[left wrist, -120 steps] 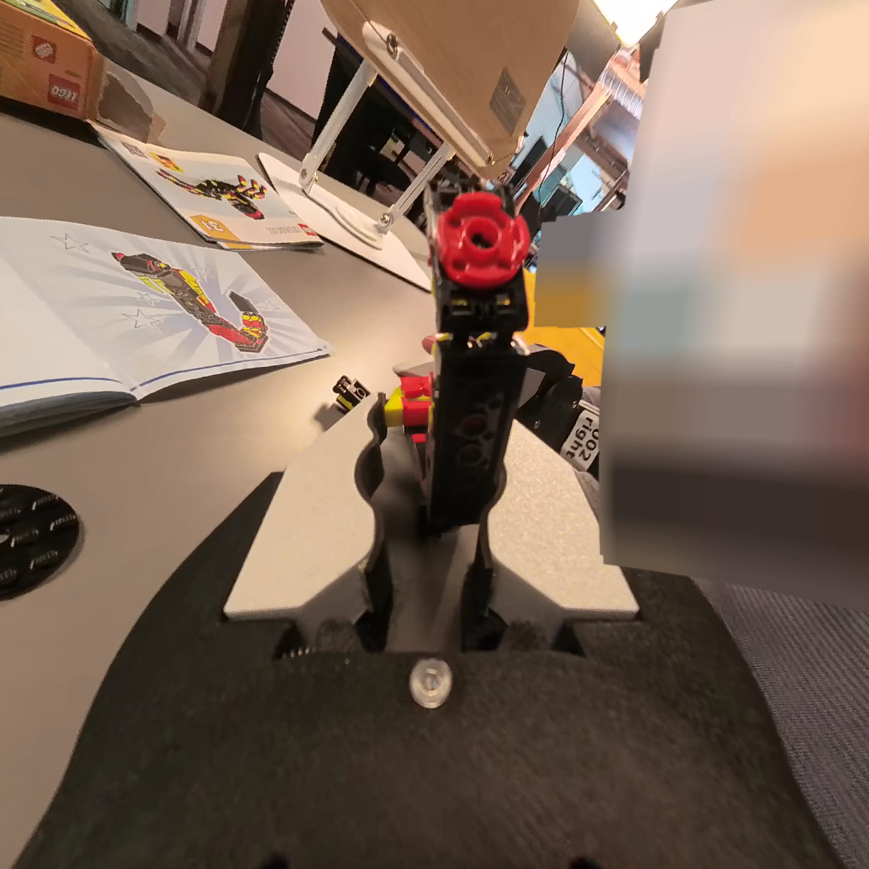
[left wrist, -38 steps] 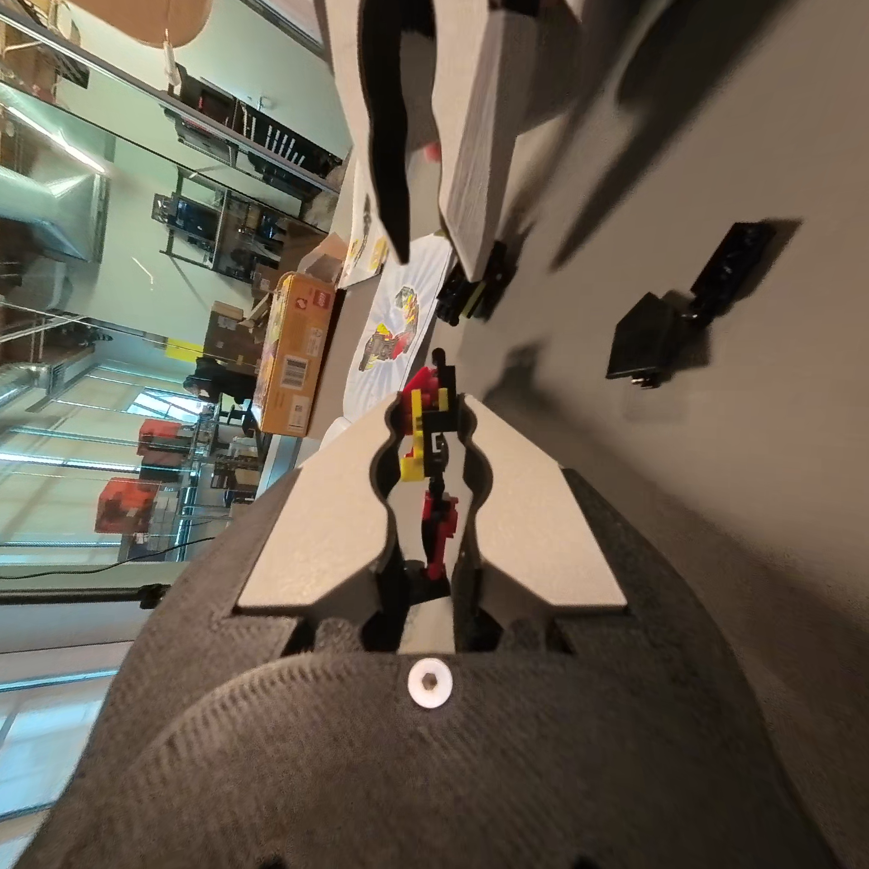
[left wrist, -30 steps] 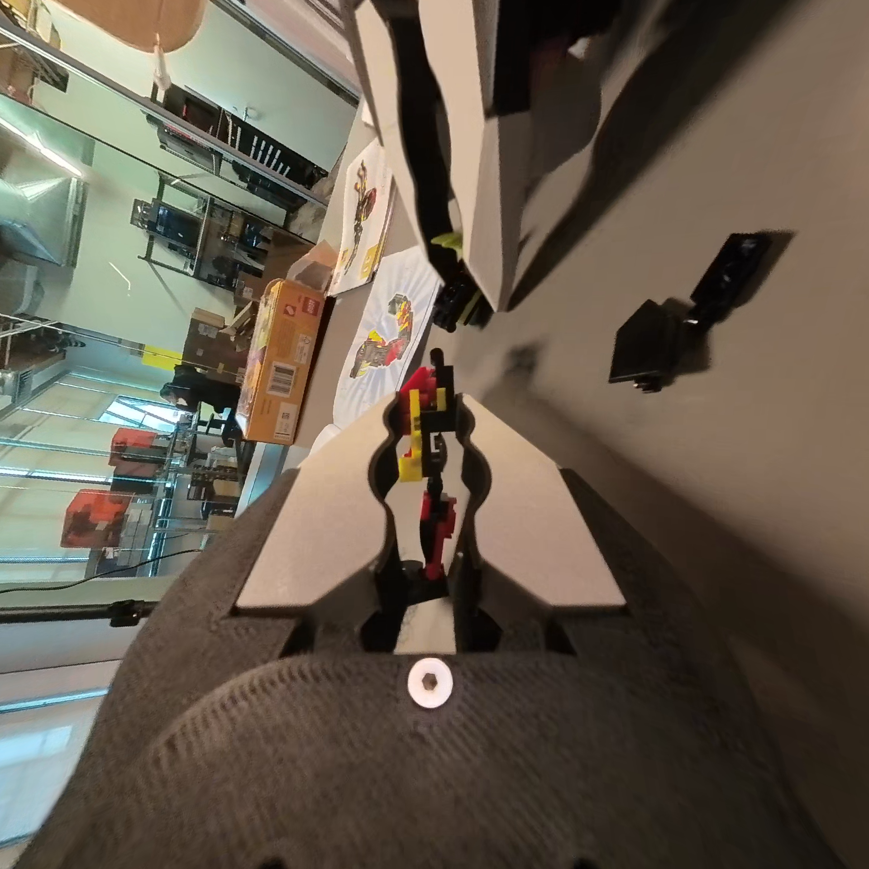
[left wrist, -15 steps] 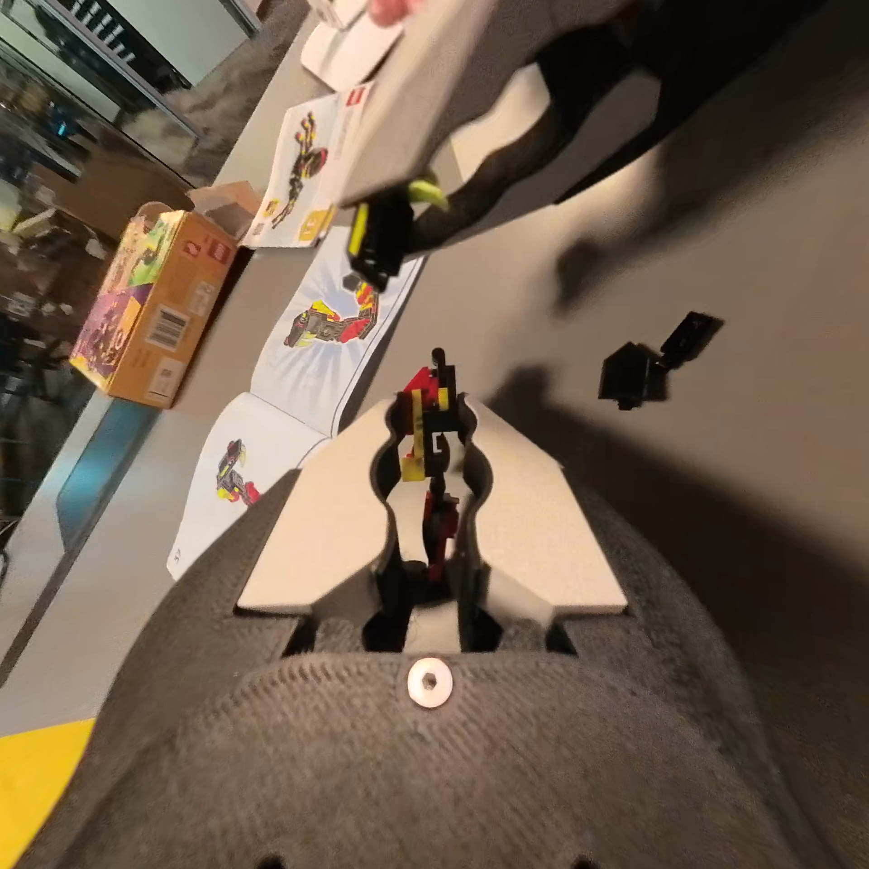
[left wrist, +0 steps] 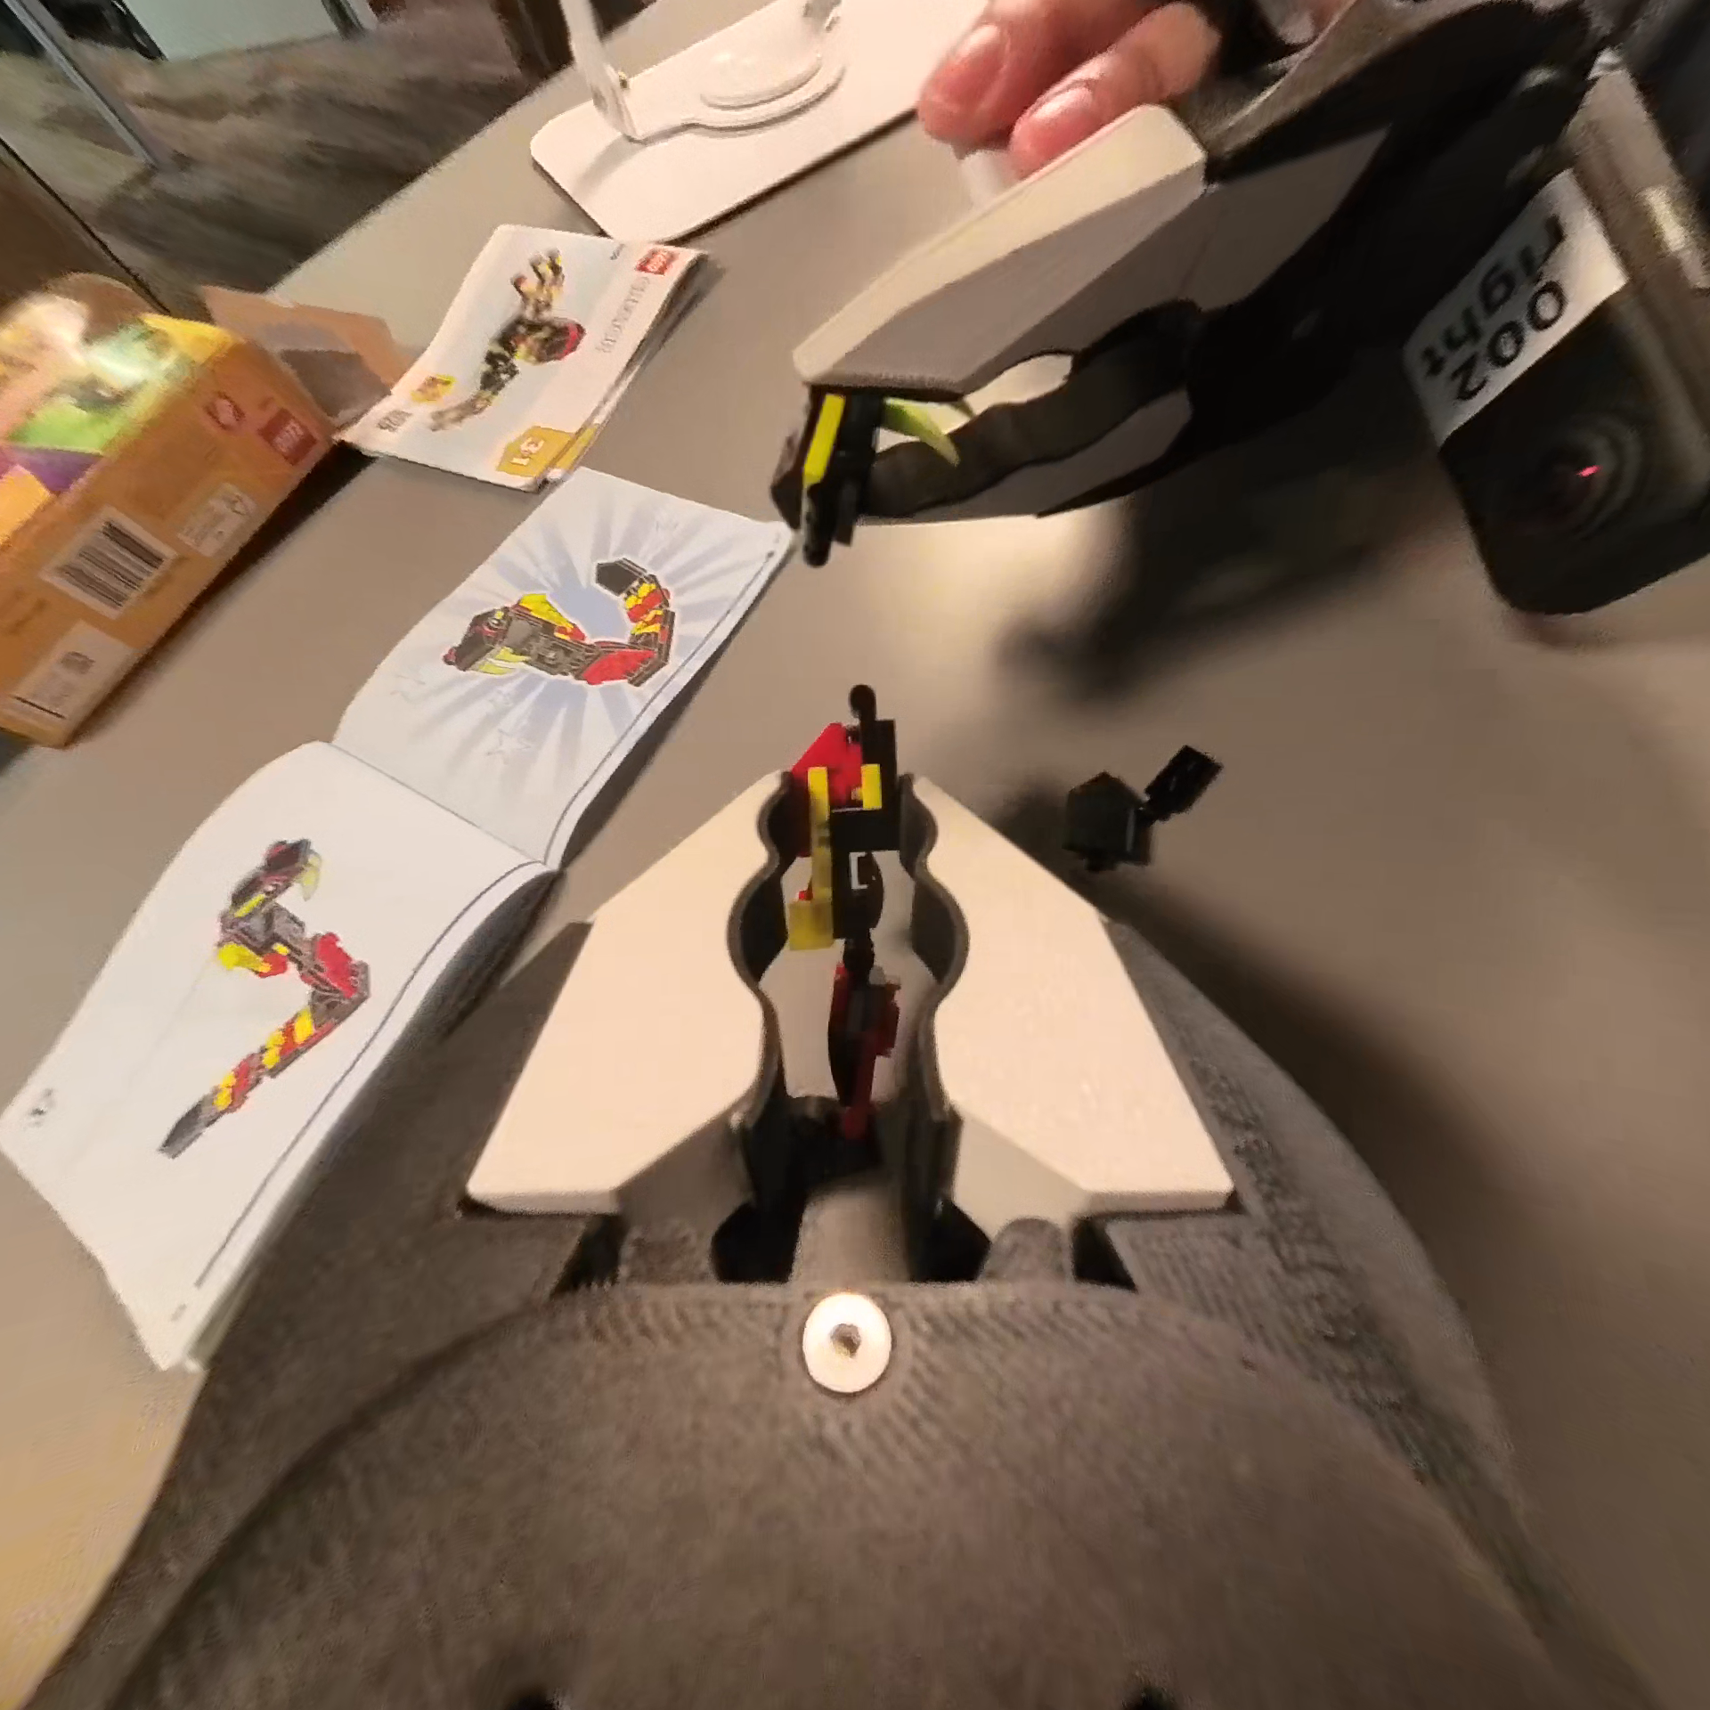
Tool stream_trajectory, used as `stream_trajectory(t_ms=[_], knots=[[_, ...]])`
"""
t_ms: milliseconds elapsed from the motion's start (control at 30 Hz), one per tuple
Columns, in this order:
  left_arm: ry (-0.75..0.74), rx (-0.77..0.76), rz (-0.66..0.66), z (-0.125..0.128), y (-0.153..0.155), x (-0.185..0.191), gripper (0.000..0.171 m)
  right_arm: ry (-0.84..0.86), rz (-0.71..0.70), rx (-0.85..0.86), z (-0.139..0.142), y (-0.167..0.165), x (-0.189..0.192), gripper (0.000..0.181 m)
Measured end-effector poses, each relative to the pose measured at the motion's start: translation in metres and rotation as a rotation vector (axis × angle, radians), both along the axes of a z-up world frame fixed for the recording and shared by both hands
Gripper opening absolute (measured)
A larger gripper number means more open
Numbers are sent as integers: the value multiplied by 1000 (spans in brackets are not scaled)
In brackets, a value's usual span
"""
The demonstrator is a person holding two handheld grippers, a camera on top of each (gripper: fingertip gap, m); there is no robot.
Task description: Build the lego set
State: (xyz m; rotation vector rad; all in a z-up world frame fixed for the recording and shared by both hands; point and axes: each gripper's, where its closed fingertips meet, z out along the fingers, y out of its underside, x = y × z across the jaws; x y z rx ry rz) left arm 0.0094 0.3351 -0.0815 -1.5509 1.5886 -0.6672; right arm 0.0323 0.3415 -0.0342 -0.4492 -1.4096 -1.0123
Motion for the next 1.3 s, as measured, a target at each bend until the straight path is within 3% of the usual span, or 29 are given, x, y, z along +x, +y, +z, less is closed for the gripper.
stream_trajectory(t_ms=[133, 367, 567, 667, 767, 900, 1000, 1100, 1133, 1233, 1300], knots=[[143, -169, -14, -10, -17, -8, 20, 34, 21, -8, 5, -3, 3, 25], [355, -290, 34, -13, -33, -31, 20, 94, 111, 116, 29, -25, -4, 24], [472, -434, 65, -33, -38, -43, 20, 51, 135, 239, 44, -40, -11, 27], [444, -508, 72, -33, -37, -39, 22, 38, 140, 255, 45, -43, -13, 24], [398, -579, 83, -29, -36, -36, 41, 31, 142, 266, 46, -44, -13, 24], [220, -445, 74, -5, -25, -21, 62, -8, 137, 316, 46, -46, -13, 25], [-79, -474, -54, 42, -42, 0, 55, -37, 128, 350, 48, -46, -12, 25], [-327, -535, -150, 83, -50, 6, 28, -19, 125, 345, 52, -47, -11, 25], [-405, -448, -156, 94, -46, 5, 17, -10, 127, 340, 54, -47, -11, 25], [-424, -75, -113, 99, -36, -1, 21, 7, 130, 319, 56, -48, -12, 25], [-421, 88, -131, 99, -40, -1, 24, 17, 139, 291, 54, -48, -13, 25]])
